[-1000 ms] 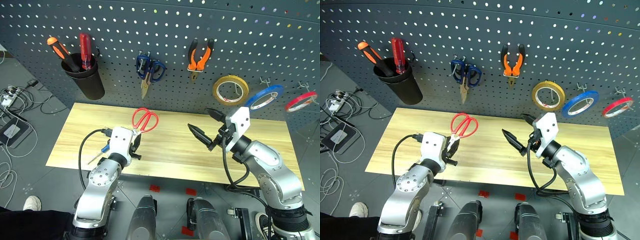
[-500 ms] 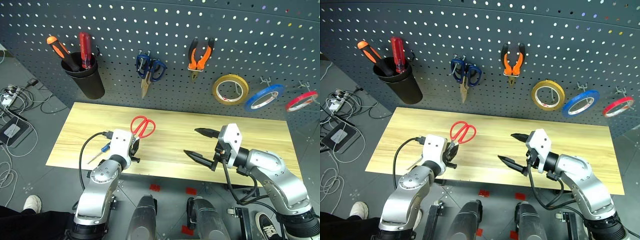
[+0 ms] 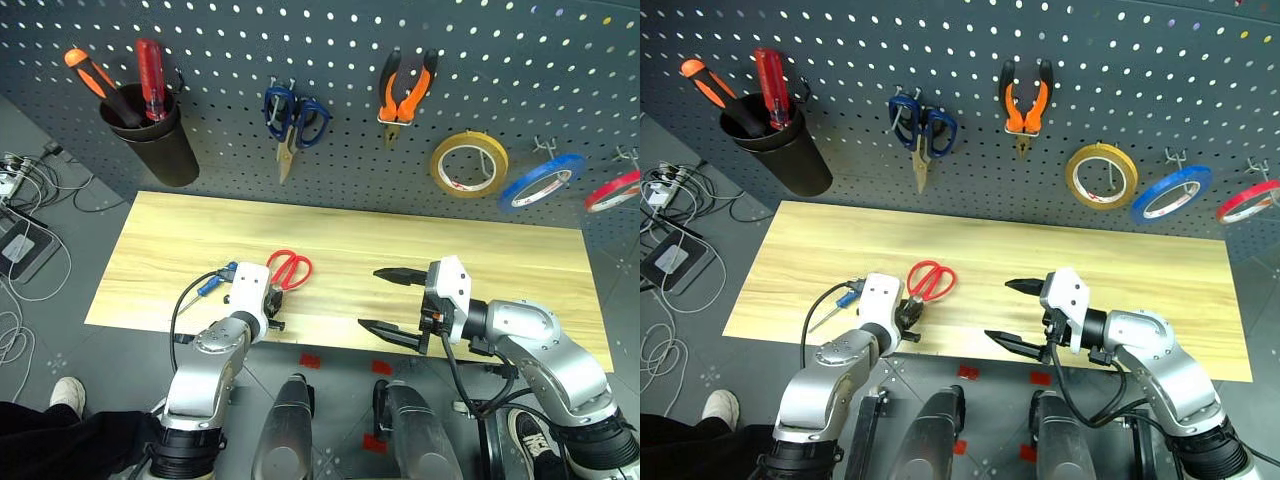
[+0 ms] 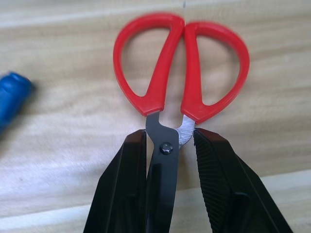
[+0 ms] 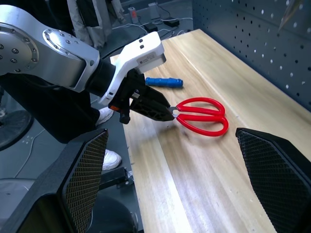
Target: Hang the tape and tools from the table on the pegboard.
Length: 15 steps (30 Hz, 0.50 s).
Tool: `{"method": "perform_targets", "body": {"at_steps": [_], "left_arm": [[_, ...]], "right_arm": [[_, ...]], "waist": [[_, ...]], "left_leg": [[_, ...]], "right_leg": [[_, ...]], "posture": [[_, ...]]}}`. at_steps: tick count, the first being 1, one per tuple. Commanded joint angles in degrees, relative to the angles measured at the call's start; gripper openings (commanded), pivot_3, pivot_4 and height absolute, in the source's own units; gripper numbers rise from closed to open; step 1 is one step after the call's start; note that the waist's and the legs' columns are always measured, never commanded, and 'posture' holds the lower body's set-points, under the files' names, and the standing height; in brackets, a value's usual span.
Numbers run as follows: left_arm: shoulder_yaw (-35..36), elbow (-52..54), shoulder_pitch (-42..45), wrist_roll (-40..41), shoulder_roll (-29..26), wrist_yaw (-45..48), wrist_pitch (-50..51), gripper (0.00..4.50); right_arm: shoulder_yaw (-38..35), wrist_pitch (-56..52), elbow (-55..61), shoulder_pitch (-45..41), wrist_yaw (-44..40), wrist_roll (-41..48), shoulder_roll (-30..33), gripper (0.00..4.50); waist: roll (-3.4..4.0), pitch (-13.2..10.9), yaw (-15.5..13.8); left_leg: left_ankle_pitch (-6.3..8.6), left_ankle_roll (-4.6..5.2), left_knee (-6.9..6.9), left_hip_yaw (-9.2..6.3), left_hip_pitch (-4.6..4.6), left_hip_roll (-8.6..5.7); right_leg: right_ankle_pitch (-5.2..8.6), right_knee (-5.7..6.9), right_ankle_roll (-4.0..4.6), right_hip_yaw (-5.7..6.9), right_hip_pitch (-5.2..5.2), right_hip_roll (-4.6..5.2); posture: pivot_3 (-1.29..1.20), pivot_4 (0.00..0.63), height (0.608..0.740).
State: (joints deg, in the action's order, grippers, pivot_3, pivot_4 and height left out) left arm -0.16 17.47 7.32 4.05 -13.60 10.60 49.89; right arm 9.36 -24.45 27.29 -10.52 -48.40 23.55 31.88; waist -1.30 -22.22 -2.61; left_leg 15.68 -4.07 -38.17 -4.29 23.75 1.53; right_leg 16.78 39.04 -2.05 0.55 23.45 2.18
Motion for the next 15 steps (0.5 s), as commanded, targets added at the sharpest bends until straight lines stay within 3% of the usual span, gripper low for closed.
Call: {"method": "perform_targets", "body": {"at_steps": [1, 6, 15], "left_arm": [[-0.9, 0.5, -0.5, -0.4, -1.4, 0.5, 2.0, 1.14], [-1.4, 0.9, -0.5, 0.2, -2.8, 1.3, 4.6, 1.14], [-0.7, 0.5, 0.7, 0.6, -3.8, 1.9, 6.7, 3.96]], "right_arm": [[0.3, -0.4, 1.6, 0.5, 0.3, 0.9, -0.5, 4.5], [0.2, -1.0, 1.9, 1.0, 0.8, 1.0, -0.8, 4.5], [0.4, -1.4, 0.7, -0.7, 1.4, 0.8, -1.9, 4.5]], "waist": [[-0.01, -0.3, 0.0], [0.02, -1.0, 0.0], [0.07, -1.2, 0.0]], "left_leg": [[0.0, 0.0, 0.0, 0.0, 0.0, 0.01], [0.0, 0.0, 0.0, -0.02, 0.0, 0.02], [-0.01, -0.01, 0.01, -0.02, 0.0, 0.02]], "right_leg": [[0.0, 0.0, 0.0, 0.01, 0.0, 0.0], [0.0, 0.02, 0.0, 0.0, 0.0, 0.01], [0.0, 0.0, 0.0, 0.01, 0.01, 0.02]], "posture": [[0.1, 0.461, 0.74], [0.1, 0.464, 0.74], [0.11, 0.456, 0.74]]}}
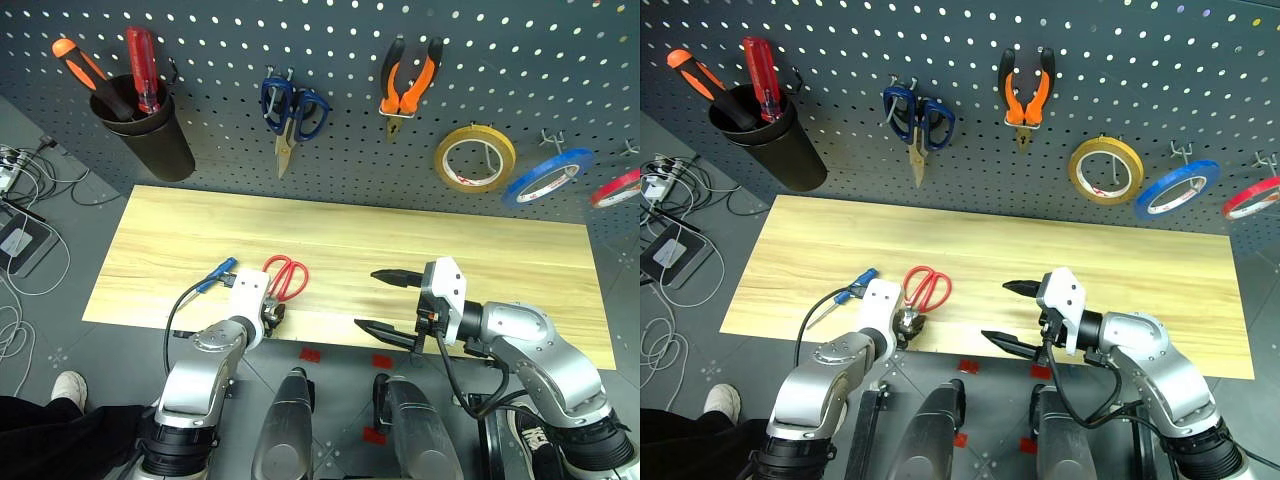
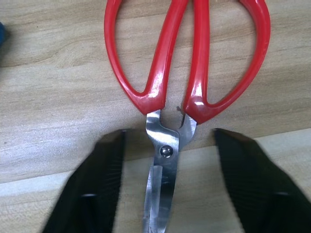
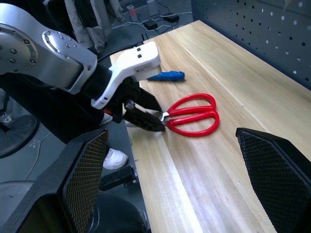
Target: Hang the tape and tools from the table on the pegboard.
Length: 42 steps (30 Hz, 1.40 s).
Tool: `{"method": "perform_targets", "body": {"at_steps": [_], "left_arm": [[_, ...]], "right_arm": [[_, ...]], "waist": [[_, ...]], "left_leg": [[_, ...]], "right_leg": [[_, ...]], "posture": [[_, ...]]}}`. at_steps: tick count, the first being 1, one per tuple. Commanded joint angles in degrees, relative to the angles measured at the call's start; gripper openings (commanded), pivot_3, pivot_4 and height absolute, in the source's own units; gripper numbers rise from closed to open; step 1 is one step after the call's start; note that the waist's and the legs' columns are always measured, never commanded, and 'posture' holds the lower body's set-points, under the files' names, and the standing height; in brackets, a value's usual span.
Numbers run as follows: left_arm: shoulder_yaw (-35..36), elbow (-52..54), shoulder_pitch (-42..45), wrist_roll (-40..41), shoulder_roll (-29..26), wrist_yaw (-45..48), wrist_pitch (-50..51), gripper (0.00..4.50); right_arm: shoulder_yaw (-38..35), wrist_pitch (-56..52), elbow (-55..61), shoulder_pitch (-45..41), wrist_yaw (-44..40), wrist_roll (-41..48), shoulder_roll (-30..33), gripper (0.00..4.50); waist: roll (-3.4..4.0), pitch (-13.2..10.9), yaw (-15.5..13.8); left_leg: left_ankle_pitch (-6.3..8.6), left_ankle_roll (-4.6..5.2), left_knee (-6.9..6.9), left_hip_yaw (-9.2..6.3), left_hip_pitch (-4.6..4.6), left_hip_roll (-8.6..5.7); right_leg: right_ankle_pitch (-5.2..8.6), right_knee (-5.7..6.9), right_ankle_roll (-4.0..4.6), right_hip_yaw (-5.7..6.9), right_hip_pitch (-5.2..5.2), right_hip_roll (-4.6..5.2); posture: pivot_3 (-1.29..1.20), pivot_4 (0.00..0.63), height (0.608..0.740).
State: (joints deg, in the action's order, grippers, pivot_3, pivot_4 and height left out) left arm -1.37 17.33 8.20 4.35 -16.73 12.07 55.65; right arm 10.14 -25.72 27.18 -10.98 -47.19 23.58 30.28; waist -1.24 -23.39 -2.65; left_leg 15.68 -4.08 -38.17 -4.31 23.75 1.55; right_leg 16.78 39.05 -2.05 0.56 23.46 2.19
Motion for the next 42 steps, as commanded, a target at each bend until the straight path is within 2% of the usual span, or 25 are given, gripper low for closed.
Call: {"method": "perform_targets", "body": {"at_steps": [1, 2, 8, 19, 22, 28, 42], "left_arm": [[0.6, 0.7, 0.1, 0.3, -0.8, 0.3, 1.6, 4.26], [0.2, 0.7, 0.3, 0.2, -1.4, 0.7, 1.7, 4.47], [-0.5, 0.0, 2.4, -0.1, -3.8, 1.5, 2.7, 4.47], [3.8, 0.1, 4.1, 0.5, -1.8, -1.1, 7.1, 4.47], [4.2, 0.1, 4.4, 0.4, -1.3, -1.3, 7.0, 3.85], [4.6, -0.5, 5.4, 0.5, -0.8, -1.9, 6.3, 1.99], [4.3, -0.9, 6.2, 2.0, -0.3, -1.1, 9.2, 1.99]], "right_arm": [[-0.4, -0.1, 0.7, -0.3, 0.1, 0.7, -0.2, 4.5], [-0.4, 0.0, 0.6, -0.3, 0.1, 0.7, -0.2, 4.5], [-0.2, 0.0, 0.5, -0.5, 0.8, 0.4, -0.5, 4.5], [0.1, -0.4, 0.7, -0.5, 1.9, 0.6, -1.0, 4.5], [-0.1, -0.7, 0.7, -0.5, 2.2, 0.6, -1.1, 4.5], [-0.3, -0.9, 1.0, 0.0, 2.4, 0.6, -1.0, 4.5], [-0.3, -0.4, 0.0, -0.8, 2.6, 0.0, -1.2, 4.5]], "waist": [[0.0, 0.0, 0.0], [0.0, 0.0, 0.0], [0.04, 0.0, -0.1], [0.02, -0.3, -0.1], [0.01, -0.5, -0.1], [-0.01, -0.9, -0.1], [0.03, -1.1, -0.1]], "left_leg": [[0.0, 0.0, 0.0, 0.0, 0.0, 0.0], [0.0, 0.0, 0.0, 0.0, 0.0, 0.0], [-0.01, -0.01, 0.04, -0.01, 0.0, 0.0], [-0.01, -0.01, 0.06, 0.01, 0.02, -0.01], [-0.01, -0.02, 0.05, 0.01, 0.02, 0.0], [-0.03, -0.05, 0.06, 0.0, 0.02, 0.01], [-0.08, -0.15, 0.09, 0.01, 0.03, 0.01]], "right_leg": [[0.0, 0.0, 0.0, 0.0, 0.0, 0.0], [0.0, -0.01, 0.0, 0.0, 0.0, 0.0], [0.0, -0.02, 0.0, 0.01, 0.02, 0.0], [0.0, -0.02, -0.01, 0.0, 0.05, -0.01], [0.0, -0.03, -0.01, -0.01, 0.05, 0.01], [0.0, -0.02, -0.01, 0.01, 0.06, 0.0], [0.0, -0.04, -0.01, 0.0, 0.07, 0.0]], "posture": [[0.11, 0.456, 0.74], [0.11, 0.453, 0.74], [0.11, 0.453, 0.74], [0.11, 0.461, 0.74], [0.11, 0.467, 0.74], [0.1, 0.472, 0.74], [0.1, 0.467, 0.74]]}}
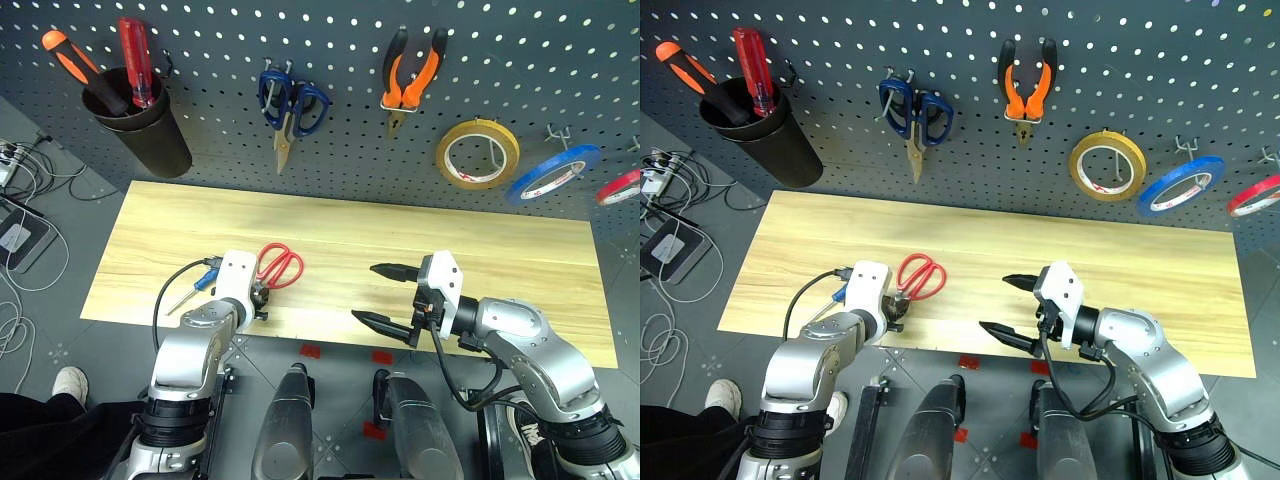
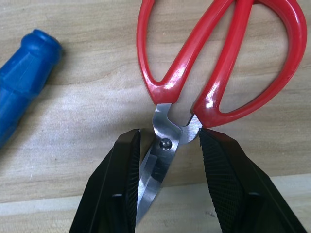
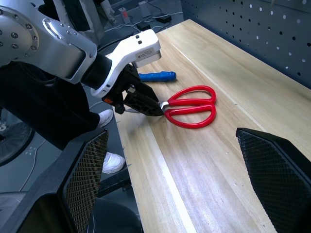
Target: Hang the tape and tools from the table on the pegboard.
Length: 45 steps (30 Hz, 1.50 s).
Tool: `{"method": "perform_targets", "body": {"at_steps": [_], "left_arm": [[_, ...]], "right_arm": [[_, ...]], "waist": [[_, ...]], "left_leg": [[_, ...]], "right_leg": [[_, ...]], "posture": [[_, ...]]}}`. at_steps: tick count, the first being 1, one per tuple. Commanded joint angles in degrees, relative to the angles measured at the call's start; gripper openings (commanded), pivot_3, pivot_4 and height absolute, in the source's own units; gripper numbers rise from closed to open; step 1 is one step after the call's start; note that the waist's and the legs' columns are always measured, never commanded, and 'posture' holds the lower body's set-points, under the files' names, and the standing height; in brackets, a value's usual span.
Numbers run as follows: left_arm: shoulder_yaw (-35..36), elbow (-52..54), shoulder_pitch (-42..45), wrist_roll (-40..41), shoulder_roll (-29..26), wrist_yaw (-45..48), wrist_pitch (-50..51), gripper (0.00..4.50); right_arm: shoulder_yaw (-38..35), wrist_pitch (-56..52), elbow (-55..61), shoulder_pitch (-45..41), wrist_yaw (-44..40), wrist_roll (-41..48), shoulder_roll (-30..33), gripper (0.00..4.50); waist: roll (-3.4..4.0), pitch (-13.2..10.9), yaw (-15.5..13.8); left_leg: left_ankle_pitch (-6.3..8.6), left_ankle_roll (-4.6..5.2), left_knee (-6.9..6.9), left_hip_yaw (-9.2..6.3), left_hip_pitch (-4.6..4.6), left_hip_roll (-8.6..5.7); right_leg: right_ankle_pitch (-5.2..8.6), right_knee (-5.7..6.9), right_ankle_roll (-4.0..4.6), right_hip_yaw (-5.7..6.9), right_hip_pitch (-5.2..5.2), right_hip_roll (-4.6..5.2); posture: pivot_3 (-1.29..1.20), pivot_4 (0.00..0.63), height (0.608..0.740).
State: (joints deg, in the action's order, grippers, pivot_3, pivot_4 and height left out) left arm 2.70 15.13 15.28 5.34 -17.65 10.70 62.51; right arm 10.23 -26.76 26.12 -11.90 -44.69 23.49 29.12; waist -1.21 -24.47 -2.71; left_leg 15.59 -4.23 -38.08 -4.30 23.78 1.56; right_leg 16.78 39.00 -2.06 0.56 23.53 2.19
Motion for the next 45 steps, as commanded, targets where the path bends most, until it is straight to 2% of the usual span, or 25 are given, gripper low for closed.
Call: {"method": "perform_targets", "body": {"at_steps": [1, 4, 10, 13, 18, 25, 33, 45], "left_arm": [[0.4, 1.8, -1.0, 1.4, 0.7, 0.4, 3.2, 1.99], [0.7, 4.0, -0.7, 2.8, 0.0, 1.4, 6.5, 1.99], [0.2, 3.5, 1.7, 4.6, -4.9, 4.9, 8.9, 1.99], [-1.2, -1.0, 4.0, 5.3, -10.3, 9.1, 7.8, 1.99], [-4.2, -6.1, 6.0, 7.4, -13.6, 14.5, 6.6, 1.99], [-6.7, -6.4, 6.0, 9.1, -13.5, 17.5, 6.7, 1.99], [-4.5, -3.3, 7.9, 9.8, -14.1, 16.1, 10.0, 1.99], [-4.6, 2.2, 6.5, 10.7, -9.6, 11.4, 14.8, 1.99]], "right_arm": [[-0.5, 0.6, 1.0, 0.1, 0.1, 0.1, -0.1, 4.5], [-0.5, 0.6, 1.0, 0.1, 0.2, 0.0, 0.0, 4.5], [-0.4, 0.8, 0.8, 0.1, 0.4, -0.2, -0.3, 4.5], [-0.2, 1.0, 0.4, -0.4, 0.7, -0.4, -0.8, 4.5], [-0.1, 1.0, 0.2, -0.5, 0.9, -0.4, -0.9, 4.5], [-0.2, 0.9, 0.3, -0.5, 1.2, -0.4, -1.0, 4.5], [-0.2, 1.0, 0.7, 0.0, 1.4, -0.5, -0.9, 4.5], [0.1, 1.1, 0.5, -0.3, 1.3, -0.8, -1.1, 4.5]], "waist": [[0.0, 0.0, 0.0], [0.01, 0.0, 0.0], [0.01, 0.0, 0.0], [0.01, -0.1, 0.0], [0.09, -0.1, 0.0], [0.13, -0.2, 0.0], [0.15, -0.2, 0.0], [0.14, -0.2, 0.1]], "left_leg": [[0.0, 0.0, 0.01, 0.0, 0.0, 0.0], [-0.01, -0.01, 0.01, 0.0, 0.0, 0.0], [-0.03, -0.06, 0.05, 0.0, 0.0, 0.0], [-0.05, -0.1, 0.07, 0.0, 0.02, 0.01], [-0.07, -0.13, 0.13, 0.05, 0.05, -0.01], [-0.1, -0.18, 0.11, 0.06, 0.09, 0.0], [-0.1, -0.19, 0.12, 0.06, 0.11, 0.0], [-0.11, -0.2, 0.12, 0.07, 0.17, 0.03]], "right_leg": [[0.0, 0.0, 0.0, 0.0, 0.01, 0.0], [0.0, 0.0, 0.0, 0.0, 0.0, 0.0], [0.0, 0.01, -0.01, 0.01, 0.04, -0.03], [0.01, -0.01, -0.01, 0.01, 0.06, -0.03], [0.01, -0.02, -0.02, -0.02, 0.15, -0.03], [0.01, 0.03, -0.01, -0.03, 0.2, -0.02], [0.01, 0.02, -0.02, -0.03, 0.22, -0.02], [0.01, 0.02, -0.02, -0.03, 0.29, -0.04]], "posture": [[0.1, 0.467, 0.74], [0.1, 0.467, 0.74], [0.11, 0.464, 0.74], [0.11, 0.464, 0.74], [0.11, 0.464, 0.74], [0.1, 0.465, 0.74], [0.1, 0.456, 0.74], [0.1, 0.455, 0.74]]}}
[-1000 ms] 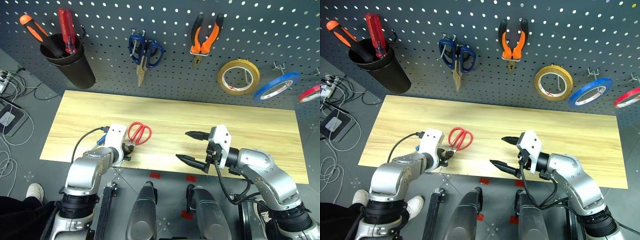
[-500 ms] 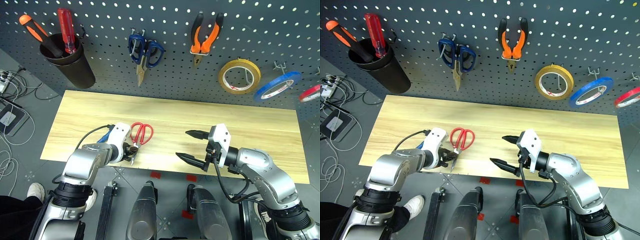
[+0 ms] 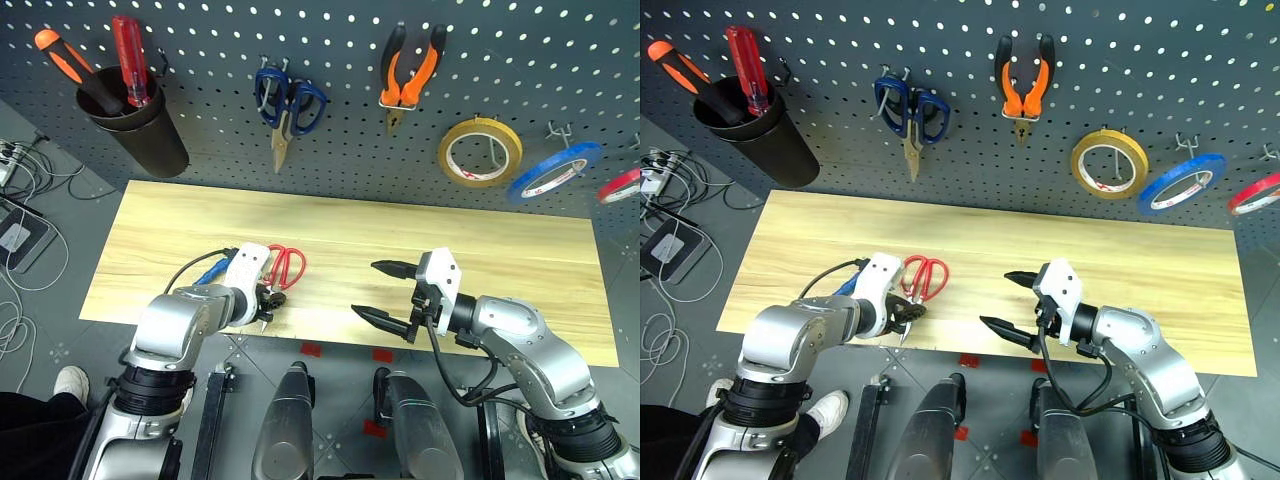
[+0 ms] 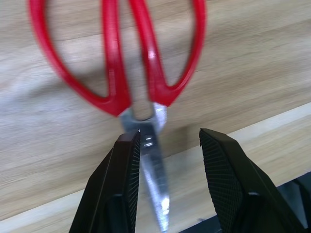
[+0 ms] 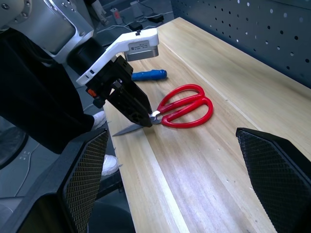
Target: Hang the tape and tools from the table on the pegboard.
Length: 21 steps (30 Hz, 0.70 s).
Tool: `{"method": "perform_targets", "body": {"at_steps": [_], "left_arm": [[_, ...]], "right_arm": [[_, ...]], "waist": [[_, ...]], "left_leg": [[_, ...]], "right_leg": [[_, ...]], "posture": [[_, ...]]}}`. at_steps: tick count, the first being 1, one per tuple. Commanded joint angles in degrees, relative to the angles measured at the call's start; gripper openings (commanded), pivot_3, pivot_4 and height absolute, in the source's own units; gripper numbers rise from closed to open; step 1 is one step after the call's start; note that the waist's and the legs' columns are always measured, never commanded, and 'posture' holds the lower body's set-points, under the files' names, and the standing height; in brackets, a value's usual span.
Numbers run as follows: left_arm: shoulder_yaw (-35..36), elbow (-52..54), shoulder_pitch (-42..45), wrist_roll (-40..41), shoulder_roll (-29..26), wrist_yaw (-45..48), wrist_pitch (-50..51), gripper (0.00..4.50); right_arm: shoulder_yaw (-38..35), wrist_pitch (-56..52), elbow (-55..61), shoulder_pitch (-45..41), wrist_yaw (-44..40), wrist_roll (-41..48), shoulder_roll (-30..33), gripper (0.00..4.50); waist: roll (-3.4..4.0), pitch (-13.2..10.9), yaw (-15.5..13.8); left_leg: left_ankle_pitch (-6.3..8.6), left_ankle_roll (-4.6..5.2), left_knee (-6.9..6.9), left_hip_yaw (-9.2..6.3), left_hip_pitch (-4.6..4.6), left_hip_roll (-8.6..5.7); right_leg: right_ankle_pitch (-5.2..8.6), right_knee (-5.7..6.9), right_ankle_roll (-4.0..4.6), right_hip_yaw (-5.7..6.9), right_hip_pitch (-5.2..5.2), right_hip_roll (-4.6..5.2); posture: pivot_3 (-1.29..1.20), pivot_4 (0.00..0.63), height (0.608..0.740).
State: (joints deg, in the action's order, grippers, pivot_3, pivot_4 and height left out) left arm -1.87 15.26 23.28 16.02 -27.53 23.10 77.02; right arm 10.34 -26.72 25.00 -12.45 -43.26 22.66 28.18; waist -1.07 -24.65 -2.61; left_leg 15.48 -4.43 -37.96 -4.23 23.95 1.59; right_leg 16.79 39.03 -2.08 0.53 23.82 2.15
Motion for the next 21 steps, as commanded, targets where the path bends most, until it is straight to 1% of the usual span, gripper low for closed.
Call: {"method": "perform_targets", "body": {"at_steps": [1, 8, 15, 21], "left_arm": [[-0.3, 2.1, -2.1, -0.1, 0.4, -1.4, 0.3, 1.99], [-0.7, 2.0, -3.0, -0.7, -0.7, -2.5, -0.1, 1.99], [-0.1, 0.8, -0.8, -0.9, -1.9, -2.5, -0.7, 1.99], [-0.5, 0.7, -0.7, -0.7, -2.6, -2.4, -0.8, 1.99]], "right_arm": [[0.0, 1.0, 1.6, 0.2, -0.1, 0.1, -0.2, 4.5], [-0.3, 0.6, 1.7, 0.3, 0.3, 0.3, -0.5, 4.5], [-0.3, 0.7, 1.7, 0.7, 0.8, 0.3, -0.7, 4.5], [-0.3, 0.7, 1.5, 0.5, 1.0, 0.3, -0.9, 4.5]], "waist": [[0.0, 0.0, 0.0], [0.0, 0.0, 0.2], [0.0, 0.0, 0.3], [0.0, 0.0, 0.4]], "left_leg": [[0.0, 0.0, 0.01, 0.0, 0.0, 0.0], [-0.01, -0.01, 0.0, 0.0, 0.0, -0.01], [-0.01, -0.01, 0.0, 0.0, 0.02, -0.02], [-0.01, -0.01, 0.01, 0.01, 0.02, -0.02]], "right_leg": [[0.0, 0.0, 0.0, -0.01, 0.0, 0.0], [0.0, 0.01, 0.0, -0.01, 0.0, 0.01], [0.0, 0.0, 0.0, 0.0, 0.01, 0.01], [0.0, -0.01, 0.0, -0.02, 0.02, 0.01]], "posture": [[0.1, 0.455, 0.74], [0.1, 0.457, 0.74], [0.1, 0.462, 0.74], [0.1, 0.464, 0.74]]}}
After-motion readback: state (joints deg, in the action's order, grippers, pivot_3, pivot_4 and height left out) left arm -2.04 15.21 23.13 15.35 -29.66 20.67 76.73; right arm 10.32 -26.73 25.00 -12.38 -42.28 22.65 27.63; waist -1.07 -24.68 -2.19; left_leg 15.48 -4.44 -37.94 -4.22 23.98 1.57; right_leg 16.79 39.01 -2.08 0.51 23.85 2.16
